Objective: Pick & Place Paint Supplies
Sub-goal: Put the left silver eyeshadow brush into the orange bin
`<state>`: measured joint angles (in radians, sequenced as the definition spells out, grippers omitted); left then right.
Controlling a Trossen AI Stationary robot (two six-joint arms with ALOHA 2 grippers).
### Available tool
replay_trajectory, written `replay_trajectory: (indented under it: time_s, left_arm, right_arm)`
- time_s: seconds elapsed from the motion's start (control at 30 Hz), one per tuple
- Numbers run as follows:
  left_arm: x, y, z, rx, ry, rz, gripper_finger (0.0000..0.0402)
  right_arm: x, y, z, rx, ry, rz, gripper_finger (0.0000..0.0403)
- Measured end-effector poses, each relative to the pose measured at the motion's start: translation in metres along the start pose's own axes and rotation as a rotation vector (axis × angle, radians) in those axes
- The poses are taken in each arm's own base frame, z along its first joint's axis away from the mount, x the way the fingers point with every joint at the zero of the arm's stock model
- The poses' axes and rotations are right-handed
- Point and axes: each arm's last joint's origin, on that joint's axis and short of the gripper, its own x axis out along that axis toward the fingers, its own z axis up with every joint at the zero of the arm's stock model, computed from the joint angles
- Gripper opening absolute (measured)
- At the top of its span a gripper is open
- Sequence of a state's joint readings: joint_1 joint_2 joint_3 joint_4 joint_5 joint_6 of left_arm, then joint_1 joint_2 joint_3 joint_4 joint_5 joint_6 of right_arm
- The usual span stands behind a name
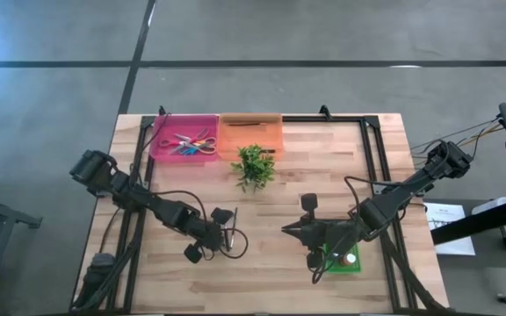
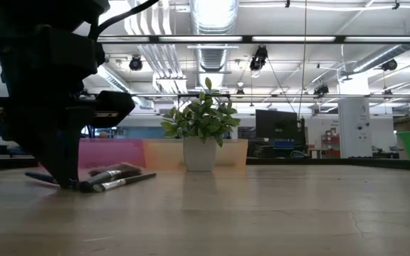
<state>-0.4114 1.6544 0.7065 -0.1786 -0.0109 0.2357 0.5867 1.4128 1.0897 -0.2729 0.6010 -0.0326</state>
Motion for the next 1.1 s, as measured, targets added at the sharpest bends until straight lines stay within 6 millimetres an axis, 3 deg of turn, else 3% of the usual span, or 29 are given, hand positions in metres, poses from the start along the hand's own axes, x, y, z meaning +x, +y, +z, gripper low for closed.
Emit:
replay_trajectory:
  time_s: [0.3, 0.6, 0.73, 0.9, 1.1]
  left_arm:
    - [-0.011, 0.000, 0.011, 0.003, -0.033, -0.042, 0.0002]
    - [-0.043, 0.002, 0.025, 0.052, -0.147, -0.020, 0.0001]
    - [-0.064, 0.008, 0.030, 0.104, -0.222, 0.112, 0.0000]
    - [-0.099, 0.035, 0.032, 0.142, -0.312, 0.378, 0.0000]
    - [-0.124, 0.094, 0.012, 0.128, -0.343, 0.551, 0.0000]
  right_arm:
    - [0.000, 0.000, 0.000, 0.003, 0.001, 0.000, 0.0022]
    - [0.000, 0.000, -0.001, 0.003, 0.006, 0.000, 0.0022]
    - [0.000, 0.000, -0.001, 0.004, 0.005, 0.000, 0.0022]
    - [0.000, 0.000, 0.000, 0.003, 0.001, 0.000, 0.0022]
    - [0.000, 0.000, 0.000, 0.003, 0.001, -0.001, 0.0022]
